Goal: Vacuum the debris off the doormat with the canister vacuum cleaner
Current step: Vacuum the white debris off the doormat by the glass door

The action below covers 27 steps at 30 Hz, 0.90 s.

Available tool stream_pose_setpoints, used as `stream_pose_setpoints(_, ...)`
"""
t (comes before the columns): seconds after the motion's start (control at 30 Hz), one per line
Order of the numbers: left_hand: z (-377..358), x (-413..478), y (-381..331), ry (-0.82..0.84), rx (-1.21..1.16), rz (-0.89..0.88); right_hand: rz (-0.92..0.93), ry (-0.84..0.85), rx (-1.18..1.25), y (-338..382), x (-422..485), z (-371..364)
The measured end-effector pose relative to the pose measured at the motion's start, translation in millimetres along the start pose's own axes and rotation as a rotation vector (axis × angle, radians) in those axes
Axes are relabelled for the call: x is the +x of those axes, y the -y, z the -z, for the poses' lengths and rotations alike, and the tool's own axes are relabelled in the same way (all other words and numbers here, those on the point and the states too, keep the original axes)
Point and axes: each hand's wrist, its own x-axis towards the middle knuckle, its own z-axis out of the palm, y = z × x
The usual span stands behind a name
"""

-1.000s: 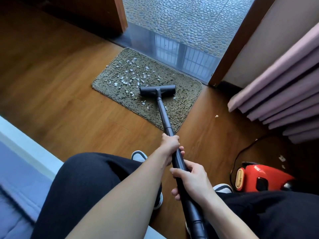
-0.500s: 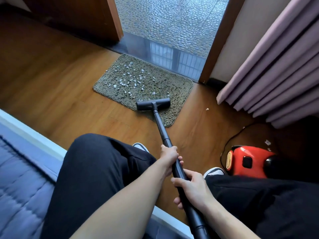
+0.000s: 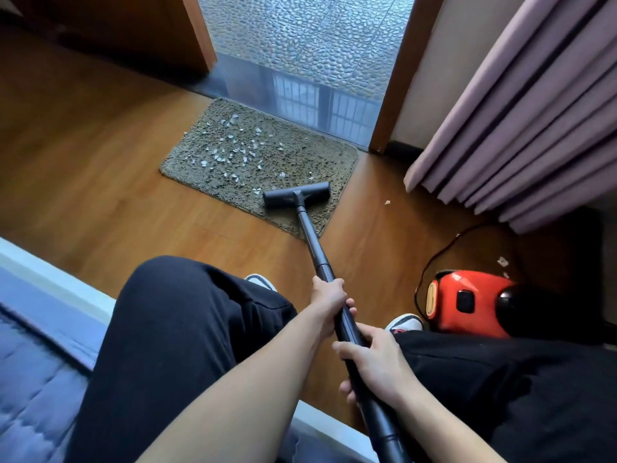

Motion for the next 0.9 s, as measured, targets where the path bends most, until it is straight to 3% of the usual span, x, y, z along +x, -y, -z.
stream_pose_setpoints(0.4,3,32,-39,-0.013,-0.012,-0.009,-0.02,0.014,0.091,32,33,-8)
stream_pose_setpoints(0.9,-4,-15,19,-0.003,0.014,0.047,-0.027,0.013,-0.004,-8,-26,6)
